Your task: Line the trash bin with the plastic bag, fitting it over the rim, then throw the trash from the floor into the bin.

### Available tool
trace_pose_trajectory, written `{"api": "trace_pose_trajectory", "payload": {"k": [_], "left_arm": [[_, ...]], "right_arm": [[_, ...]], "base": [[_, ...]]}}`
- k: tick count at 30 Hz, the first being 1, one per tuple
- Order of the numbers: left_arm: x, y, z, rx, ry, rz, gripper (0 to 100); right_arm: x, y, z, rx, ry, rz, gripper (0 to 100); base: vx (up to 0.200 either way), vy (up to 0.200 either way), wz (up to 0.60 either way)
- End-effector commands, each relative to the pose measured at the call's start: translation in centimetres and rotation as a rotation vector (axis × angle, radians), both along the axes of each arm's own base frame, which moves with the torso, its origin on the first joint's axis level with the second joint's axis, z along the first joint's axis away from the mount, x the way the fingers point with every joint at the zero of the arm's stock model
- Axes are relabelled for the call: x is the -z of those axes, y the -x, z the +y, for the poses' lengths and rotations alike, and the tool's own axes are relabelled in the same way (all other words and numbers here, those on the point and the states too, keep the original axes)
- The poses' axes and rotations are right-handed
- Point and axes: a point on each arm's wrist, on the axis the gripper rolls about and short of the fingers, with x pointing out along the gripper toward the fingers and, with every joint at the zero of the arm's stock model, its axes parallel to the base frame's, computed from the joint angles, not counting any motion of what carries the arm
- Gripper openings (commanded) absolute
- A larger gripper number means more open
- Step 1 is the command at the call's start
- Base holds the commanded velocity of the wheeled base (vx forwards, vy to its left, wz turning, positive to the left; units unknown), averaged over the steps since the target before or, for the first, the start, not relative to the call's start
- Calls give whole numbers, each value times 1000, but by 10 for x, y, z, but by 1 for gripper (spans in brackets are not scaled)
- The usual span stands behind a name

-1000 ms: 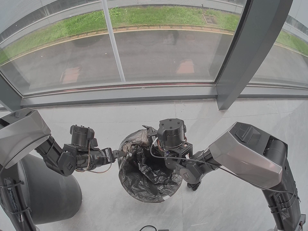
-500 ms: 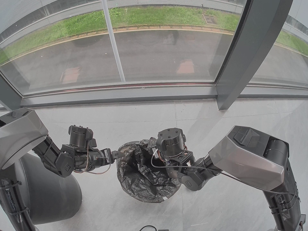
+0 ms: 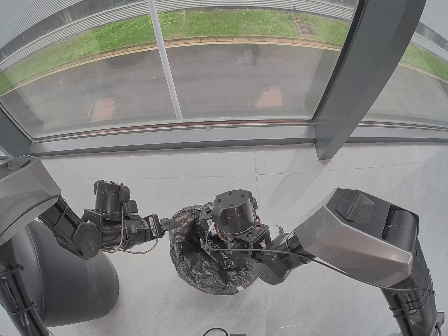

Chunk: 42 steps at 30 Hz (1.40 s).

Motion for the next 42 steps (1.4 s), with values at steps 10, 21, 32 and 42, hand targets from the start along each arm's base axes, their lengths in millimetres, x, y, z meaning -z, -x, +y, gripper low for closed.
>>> {"api": "trace_pose_trajectory", "payload": {"k": [10, 21, 32, 42], "left_arm": [[3, 5, 2, -5, 7, -9, 100], [11, 7, 3, -9, 5, 18, 100], [9, 8, 3, -10, 5, 15, 100], [11, 10, 4, -9, 4, 24, 100]], "right_arm": [[32, -5, 5, 1, 36, 35, 100], [59, -12, 6, 7, 60, 57, 100], [42, -9, 6, 4, 37, 36, 100], [18, 44, 13, -103, 50, 69, 100]], "base": [[0, 0, 0], [0, 0, 0], [0, 0, 0], [0, 0, 0]]}}
